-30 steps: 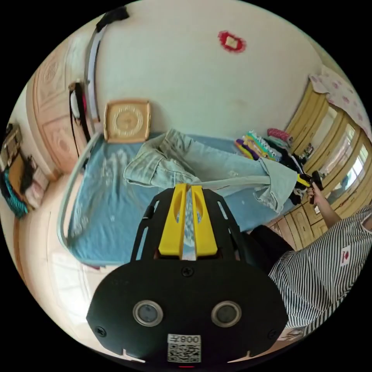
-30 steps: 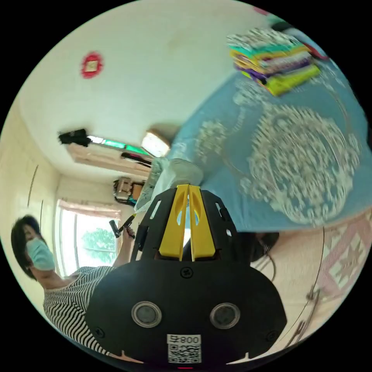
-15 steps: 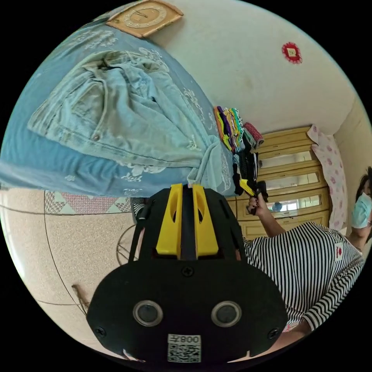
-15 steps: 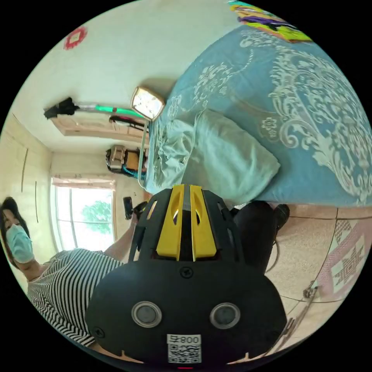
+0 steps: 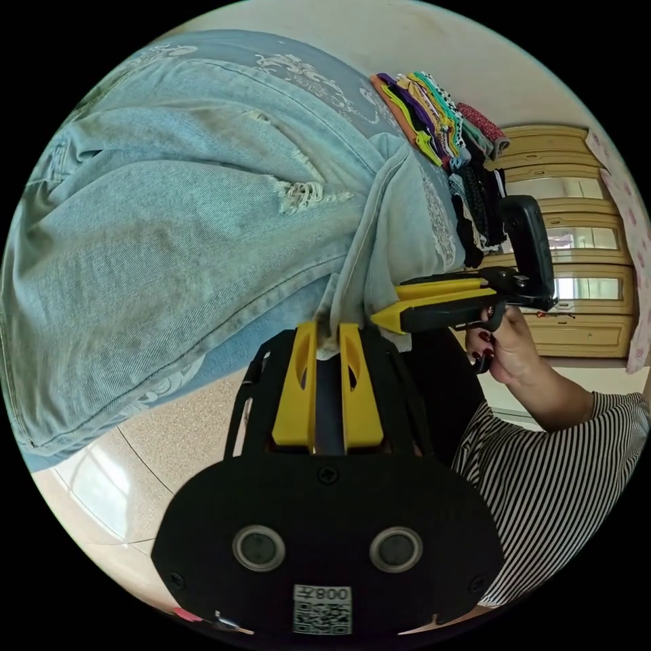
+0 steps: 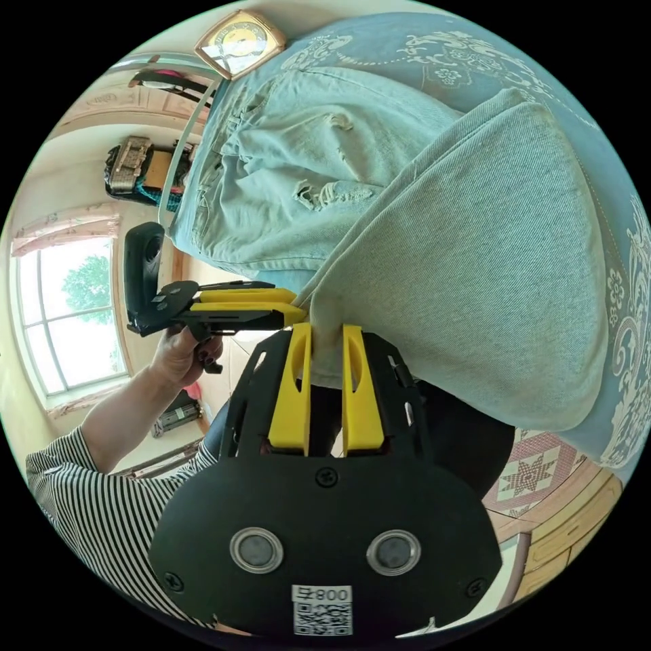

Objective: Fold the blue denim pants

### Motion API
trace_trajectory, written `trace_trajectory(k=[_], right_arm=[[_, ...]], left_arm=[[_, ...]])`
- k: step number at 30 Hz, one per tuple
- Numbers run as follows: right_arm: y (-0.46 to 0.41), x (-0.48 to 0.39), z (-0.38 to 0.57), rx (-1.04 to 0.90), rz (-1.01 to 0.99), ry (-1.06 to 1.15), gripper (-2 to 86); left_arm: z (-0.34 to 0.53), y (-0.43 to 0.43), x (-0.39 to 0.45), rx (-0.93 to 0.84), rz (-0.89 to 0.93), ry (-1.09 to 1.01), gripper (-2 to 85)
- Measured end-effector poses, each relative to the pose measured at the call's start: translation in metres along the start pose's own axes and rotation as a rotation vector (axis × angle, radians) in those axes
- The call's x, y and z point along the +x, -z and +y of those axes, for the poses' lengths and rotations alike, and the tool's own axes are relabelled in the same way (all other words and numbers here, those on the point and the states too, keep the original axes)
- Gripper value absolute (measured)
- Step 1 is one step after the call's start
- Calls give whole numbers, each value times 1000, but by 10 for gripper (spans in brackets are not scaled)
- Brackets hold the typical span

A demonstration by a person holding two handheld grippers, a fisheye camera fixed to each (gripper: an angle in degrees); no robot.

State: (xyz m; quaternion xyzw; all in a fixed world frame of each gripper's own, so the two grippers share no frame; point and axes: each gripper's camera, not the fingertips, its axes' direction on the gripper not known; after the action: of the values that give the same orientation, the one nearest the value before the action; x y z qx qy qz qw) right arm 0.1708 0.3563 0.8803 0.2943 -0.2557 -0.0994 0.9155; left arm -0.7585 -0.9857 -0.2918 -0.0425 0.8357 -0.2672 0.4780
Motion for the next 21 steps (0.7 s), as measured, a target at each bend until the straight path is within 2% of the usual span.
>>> trace_trajectory(k=[5,7,11,13,16,17,18,21], right_arm=[[33,6,13,23,-26,59,25],[65,13,29,75,-68,78,22],[169,36,74,240,-79,107,18],[224,47,91,337,-24,99,19],[311,68,109,462,161,37,22],[337,82,108,469,254,-18,25],[356,101,104,442,249,-61,28],[376,157,96,381,294,-230,33]], left_arm=[[-9,15,7,25,100,-59,29],[-13,35,16,118,246,-97,24],[-37,70,44,246,424,-206,20],[-70,98,73,324,506,-328,19],[-139,138,119,443,574,-466,21],[-156,146,128,472,594,-480,22],[-192,162,146,519,619,-502,25],[-272,181,184,509,607,-479,40]])
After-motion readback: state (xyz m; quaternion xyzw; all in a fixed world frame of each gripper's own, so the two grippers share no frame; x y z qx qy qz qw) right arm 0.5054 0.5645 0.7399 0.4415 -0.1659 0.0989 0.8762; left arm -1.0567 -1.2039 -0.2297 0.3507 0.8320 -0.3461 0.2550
